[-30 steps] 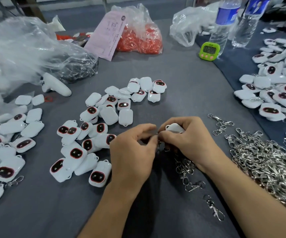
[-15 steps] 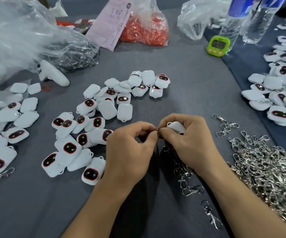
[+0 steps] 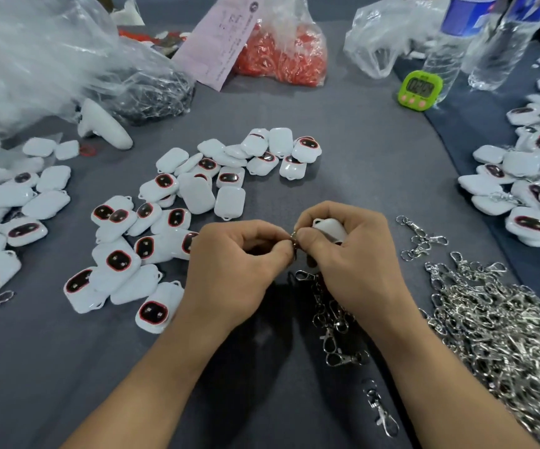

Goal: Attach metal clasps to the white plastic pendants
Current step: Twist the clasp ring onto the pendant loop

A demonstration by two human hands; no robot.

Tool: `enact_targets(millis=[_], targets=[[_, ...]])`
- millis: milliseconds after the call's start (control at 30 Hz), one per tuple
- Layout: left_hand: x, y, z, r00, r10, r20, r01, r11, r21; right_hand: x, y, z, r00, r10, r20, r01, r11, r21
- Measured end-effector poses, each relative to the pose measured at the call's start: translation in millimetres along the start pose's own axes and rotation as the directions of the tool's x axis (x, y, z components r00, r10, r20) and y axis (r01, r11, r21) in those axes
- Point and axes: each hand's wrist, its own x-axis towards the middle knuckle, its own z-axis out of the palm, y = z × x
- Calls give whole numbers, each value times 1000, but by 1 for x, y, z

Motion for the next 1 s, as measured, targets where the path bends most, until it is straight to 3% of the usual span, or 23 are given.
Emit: enact_targets(millis=[233,433,1000], targets=[[2,1,-2,1000,-15,24,17,993,-116,3,-5,-5,987,61,150,-93,971,219],[4,3,-4,990,-52,130,87,954,-286,2,-8,-7,966,41,255,-128,935,332],[5,7,-11,982,-73,174,116,962,-249,2,-7,-8,965,10,263,-89,953,289]])
